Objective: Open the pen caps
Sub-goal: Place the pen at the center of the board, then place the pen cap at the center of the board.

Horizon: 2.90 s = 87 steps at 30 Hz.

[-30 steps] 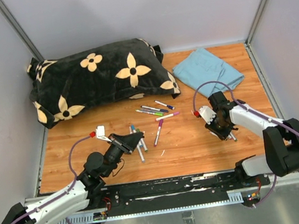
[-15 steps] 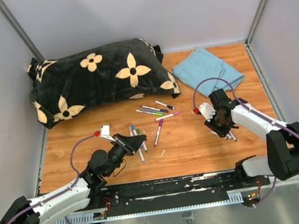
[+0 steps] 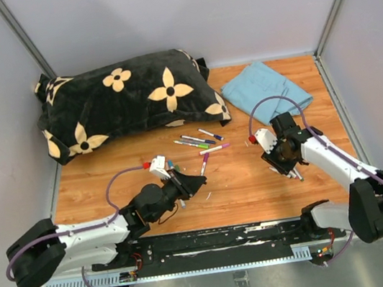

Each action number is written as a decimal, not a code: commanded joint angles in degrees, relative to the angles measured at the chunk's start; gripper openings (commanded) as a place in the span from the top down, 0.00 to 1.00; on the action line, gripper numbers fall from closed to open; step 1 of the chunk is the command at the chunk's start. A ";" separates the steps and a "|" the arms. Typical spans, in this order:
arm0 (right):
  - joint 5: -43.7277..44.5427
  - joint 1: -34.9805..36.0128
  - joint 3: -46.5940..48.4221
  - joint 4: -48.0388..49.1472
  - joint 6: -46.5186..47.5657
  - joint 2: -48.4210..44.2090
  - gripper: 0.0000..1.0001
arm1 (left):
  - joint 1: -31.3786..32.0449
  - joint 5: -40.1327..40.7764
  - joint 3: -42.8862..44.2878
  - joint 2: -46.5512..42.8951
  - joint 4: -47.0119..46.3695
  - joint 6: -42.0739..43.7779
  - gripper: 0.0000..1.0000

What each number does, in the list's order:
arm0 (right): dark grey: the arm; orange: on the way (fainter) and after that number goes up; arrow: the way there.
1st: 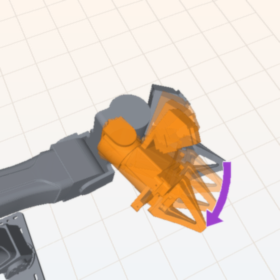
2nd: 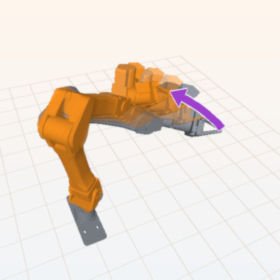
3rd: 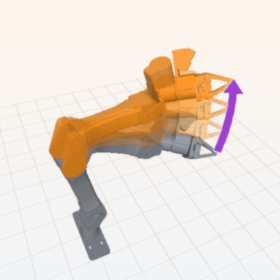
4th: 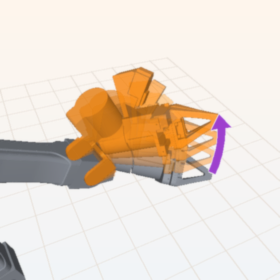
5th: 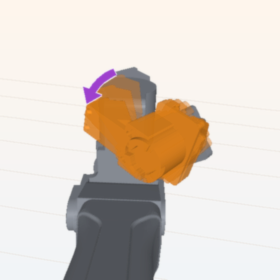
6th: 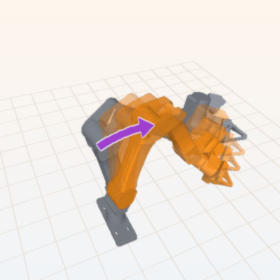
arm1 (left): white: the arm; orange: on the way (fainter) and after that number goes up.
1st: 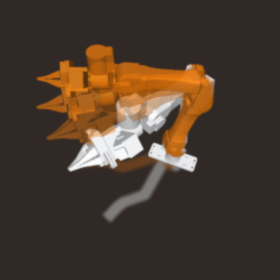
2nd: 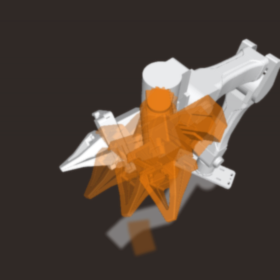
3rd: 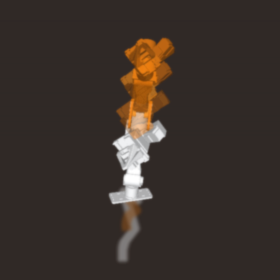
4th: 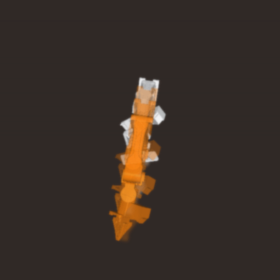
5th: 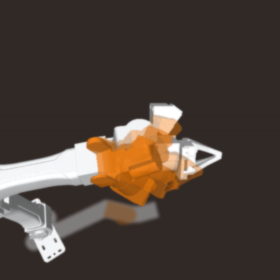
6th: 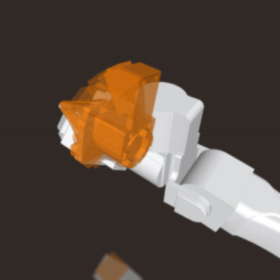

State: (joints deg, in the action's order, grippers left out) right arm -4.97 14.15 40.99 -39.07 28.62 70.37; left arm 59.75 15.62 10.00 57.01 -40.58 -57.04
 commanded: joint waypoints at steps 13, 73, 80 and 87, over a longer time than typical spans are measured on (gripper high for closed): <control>-0.46 -1.53 2.46 -1.50 -0.20 -7.02 0.58 | 7.23 4.16 26.05 31.65 6.16 2.02 1.00; -1.79 -9.58 2.15 -0.22 -0.85 -13.24 0.54 | 3.07 3.25 75.61 63.29 37.49 6.80 0.57; -2.56 -9.67 2.13 -0.26 -0.64 -14.29 0.54 | 3.06 5.90 67.92 53.89 35.81 10.54 0.55; -7.13 -9.67 2.23 -1.38 1.26 -16.96 0.54 | 3.06 4.01 45.27 31.81 24.40 25.31 0.51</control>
State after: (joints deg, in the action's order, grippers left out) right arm -8.16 5.34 41.82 -39.09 28.58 55.33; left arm 63.05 20.27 65.73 100.31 -7.40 -42.41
